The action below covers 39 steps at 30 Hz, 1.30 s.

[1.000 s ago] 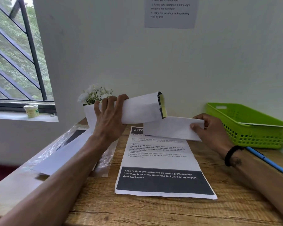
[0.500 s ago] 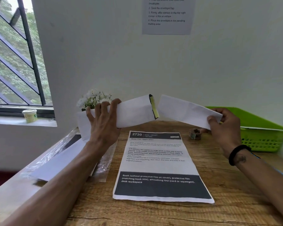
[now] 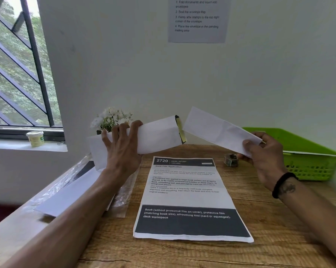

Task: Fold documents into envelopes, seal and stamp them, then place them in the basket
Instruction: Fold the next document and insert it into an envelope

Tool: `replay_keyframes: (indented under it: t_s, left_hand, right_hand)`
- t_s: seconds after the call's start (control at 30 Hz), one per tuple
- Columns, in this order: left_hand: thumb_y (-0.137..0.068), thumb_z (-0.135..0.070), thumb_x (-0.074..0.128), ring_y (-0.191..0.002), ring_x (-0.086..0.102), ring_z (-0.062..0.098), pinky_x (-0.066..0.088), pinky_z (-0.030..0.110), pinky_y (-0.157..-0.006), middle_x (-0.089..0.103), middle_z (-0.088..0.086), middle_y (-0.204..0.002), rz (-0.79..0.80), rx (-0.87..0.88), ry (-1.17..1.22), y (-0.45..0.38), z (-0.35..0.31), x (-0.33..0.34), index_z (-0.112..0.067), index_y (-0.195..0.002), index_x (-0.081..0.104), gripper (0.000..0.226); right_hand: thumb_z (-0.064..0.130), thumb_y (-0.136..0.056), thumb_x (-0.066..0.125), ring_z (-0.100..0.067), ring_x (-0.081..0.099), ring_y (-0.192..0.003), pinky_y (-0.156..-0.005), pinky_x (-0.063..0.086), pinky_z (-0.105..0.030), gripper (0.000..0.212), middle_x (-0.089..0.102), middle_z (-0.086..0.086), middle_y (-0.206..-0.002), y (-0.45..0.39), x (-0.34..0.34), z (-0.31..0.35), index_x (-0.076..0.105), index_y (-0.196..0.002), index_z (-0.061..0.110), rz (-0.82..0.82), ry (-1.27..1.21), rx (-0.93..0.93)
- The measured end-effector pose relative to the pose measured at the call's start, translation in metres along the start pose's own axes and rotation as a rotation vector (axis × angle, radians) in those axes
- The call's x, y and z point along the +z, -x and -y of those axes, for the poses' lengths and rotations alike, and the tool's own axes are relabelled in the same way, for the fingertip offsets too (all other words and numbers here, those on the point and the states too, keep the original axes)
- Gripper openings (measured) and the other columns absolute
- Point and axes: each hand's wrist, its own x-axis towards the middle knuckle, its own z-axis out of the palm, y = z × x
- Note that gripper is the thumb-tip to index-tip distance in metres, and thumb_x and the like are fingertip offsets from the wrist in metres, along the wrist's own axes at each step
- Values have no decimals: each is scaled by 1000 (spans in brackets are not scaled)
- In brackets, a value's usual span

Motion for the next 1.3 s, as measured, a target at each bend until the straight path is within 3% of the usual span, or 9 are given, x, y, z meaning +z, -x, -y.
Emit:
replay_keyframes:
  t_s: [0.4,0.63,0.9,1.1,1.3]
  left_hand:
    - [-58,-29,93,-125,40,36,18,71,-115,46,11,-127,17,12,26,0,-2,-1,-28,-142,37,101]
    - [-61,-27,90,-124,40,34,19,70,-115,46,8,-127,28,51,39,0,-5,-1,-29,-142,37,97]
    - [-64,-25,87,-125,41,34,21,69,-115,47,8,-127,47,120,50,2,-10,-2,-30,-141,37,92]
    - [-67,-25,86,-129,38,31,14,70,-119,46,7,-130,85,165,71,6,-19,-1,-32,-142,35,91]
    - [-66,-26,86,-132,36,30,12,68,-121,44,5,-132,113,204,66,7,-23,1,-33,-144,35,93]
  right_hand:
    - [-1,-97,64,-27,65,-73,-56,63,-31,14,66,-7,-97,5,4,0,63,-104,11,67,53,-20]
    - [-3,-97,63,-24,63,-60,-55,61,-35,14,67,-9,-95,7,3,1,63,-108,6,107,93,-52]
    - [-2,-97,63,-14,63,-47,-49,59,-28,11,66,-13,-94,10,4,1,64,-104,7,147,160,-93]
    - [1,-97,64,-33,65,-72,-51,58,-28,12,68,-22,-110,11,5,-3,67,-101,12,172,187,-88]
    - [1,-97,65,-24,69,-79,-52,60,-29,17,71,-17,-105,23,15,-5,68,-104,17,267,187,-108]
